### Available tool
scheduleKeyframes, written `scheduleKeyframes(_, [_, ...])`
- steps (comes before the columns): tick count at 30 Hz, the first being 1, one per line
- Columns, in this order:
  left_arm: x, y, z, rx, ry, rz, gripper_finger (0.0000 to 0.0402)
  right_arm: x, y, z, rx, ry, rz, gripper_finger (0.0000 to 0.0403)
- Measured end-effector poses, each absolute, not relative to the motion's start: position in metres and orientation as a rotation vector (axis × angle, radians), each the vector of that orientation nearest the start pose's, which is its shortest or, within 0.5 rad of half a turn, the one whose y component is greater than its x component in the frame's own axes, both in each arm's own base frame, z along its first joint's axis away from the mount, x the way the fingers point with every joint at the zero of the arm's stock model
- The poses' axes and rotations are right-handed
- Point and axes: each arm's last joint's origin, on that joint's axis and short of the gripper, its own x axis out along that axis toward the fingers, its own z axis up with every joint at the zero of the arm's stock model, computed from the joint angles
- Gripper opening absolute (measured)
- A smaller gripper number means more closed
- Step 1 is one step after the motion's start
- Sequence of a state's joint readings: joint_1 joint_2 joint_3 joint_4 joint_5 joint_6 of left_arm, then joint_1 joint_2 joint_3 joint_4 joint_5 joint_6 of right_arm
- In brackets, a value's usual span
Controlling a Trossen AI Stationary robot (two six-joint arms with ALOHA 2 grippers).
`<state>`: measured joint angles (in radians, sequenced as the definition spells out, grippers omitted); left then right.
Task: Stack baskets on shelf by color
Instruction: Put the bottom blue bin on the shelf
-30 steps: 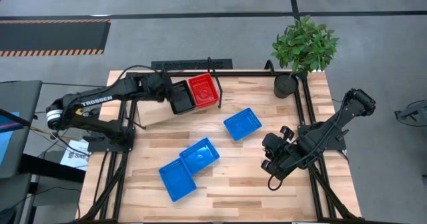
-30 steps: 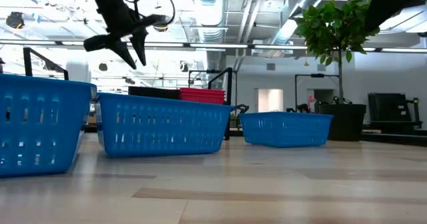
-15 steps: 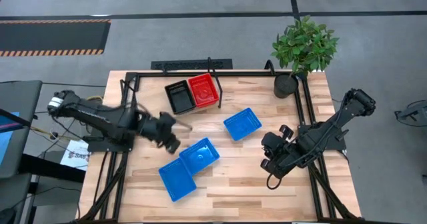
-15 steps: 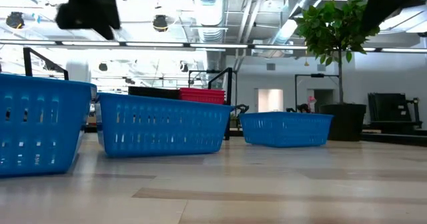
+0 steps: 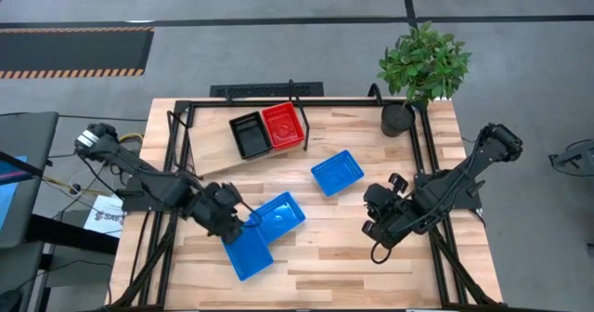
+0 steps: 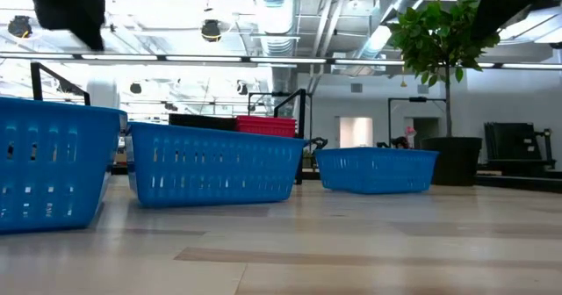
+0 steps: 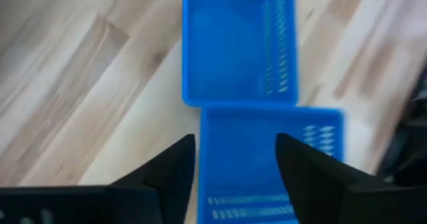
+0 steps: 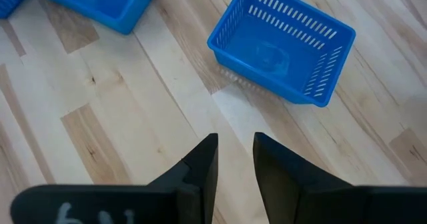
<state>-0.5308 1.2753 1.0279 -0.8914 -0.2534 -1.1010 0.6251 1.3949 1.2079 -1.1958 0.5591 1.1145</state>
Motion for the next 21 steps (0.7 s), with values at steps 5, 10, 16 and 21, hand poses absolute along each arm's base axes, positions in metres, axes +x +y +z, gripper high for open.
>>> scheduleKeyframes(5, [0.217, -0.121, 0.242, -0.476, 1.19, 0.358, 0.0234, 0.206, 0.13, 0.286, 0.225, 0.976, -0.545, 0.0118])
scheduleKeyframes(10, [0.222, -0.126, 0.22, -0.406, 1.337, 0.384, 0.0238, 0.206, 0.13, 0.286, 0.227, 0.974, -0.546, 0.0118])
scheduleKeyframes(16, [0.231, -0.128, 0.199, -0.323, 1.42, 0.38, 0.0227, 0.207, 0.129, 0.286, 0.23, 0.973, -0.551, 0.0118])
scheduleKeyframes(21, [0.238, -0.127, 0.186, -0.279, 1.479, 0.357, 0.0224, 0.207, 0.129, 0.286, 0.23, 0.973, -0.551, 0.0118])
